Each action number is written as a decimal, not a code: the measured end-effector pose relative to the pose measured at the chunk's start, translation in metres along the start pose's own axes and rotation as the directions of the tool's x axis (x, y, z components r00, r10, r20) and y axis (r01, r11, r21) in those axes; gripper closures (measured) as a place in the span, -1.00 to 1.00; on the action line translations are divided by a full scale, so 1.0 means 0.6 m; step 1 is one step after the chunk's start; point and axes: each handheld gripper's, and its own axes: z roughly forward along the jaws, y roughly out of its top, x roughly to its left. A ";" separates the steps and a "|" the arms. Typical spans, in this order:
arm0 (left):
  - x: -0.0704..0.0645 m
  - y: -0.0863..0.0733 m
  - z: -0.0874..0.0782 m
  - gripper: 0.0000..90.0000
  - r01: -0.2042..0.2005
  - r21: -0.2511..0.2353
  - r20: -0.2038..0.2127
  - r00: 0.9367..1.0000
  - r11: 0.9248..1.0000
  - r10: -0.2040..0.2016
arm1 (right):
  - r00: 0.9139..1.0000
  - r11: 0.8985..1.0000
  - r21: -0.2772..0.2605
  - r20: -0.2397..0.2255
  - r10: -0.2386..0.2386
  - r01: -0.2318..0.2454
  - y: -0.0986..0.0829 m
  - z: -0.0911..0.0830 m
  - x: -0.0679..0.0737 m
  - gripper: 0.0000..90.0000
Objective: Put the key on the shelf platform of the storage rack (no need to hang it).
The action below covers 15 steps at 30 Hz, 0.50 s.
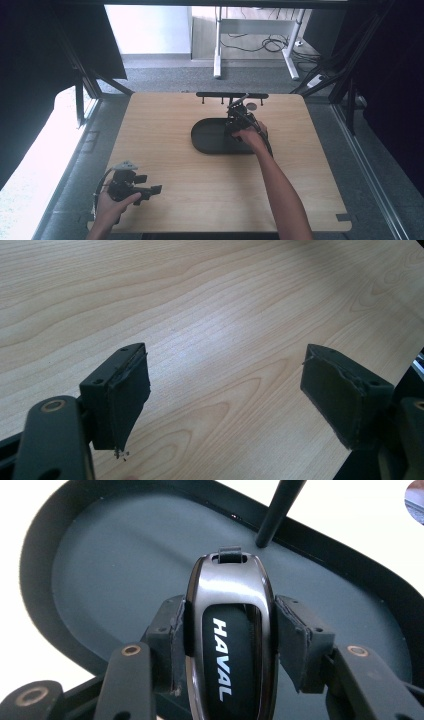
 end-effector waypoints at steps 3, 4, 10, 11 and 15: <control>0.000 0.000 0.000 -0.56 0.000 0.001 0.001 1.000 1.000 0.000 | 1.000 1.000 -0.002 0.002 0.003 -0.003 -0.001 0.010 0.000 0.10; 0.000 0.000 0.000 -0.56 0.000 0.001 0.002 1.000 1.000 0.000 | 1.000 1.000 -0.002 0.002 0.003 -0.003 -0.001 0.010 0.000 0.10; 0.000 0.000 0.000 -0.56 -0.001 0.002 0.001 1.000 1.000 0.001 | 1.000 1.000 0.013 0.023 -0.005 0.004 -0.004 0.027 0.003 0.10; 0.000 0.000 0.000 -0.56 -0.001 0.003 0.000 1.000 1.000 0.001 | 0.999 1.000 0.020 0.033 -0.016 0.016 -0.006 0.029 0.004 0.10; -0.001 0.000 0.002 -0.56 -0.005 0.007 0.001 1.000 1.000 0.005 | 0.998 0.999 0.032 0.047 -0.031 0.030 -0.013 0.043 0.005 0.09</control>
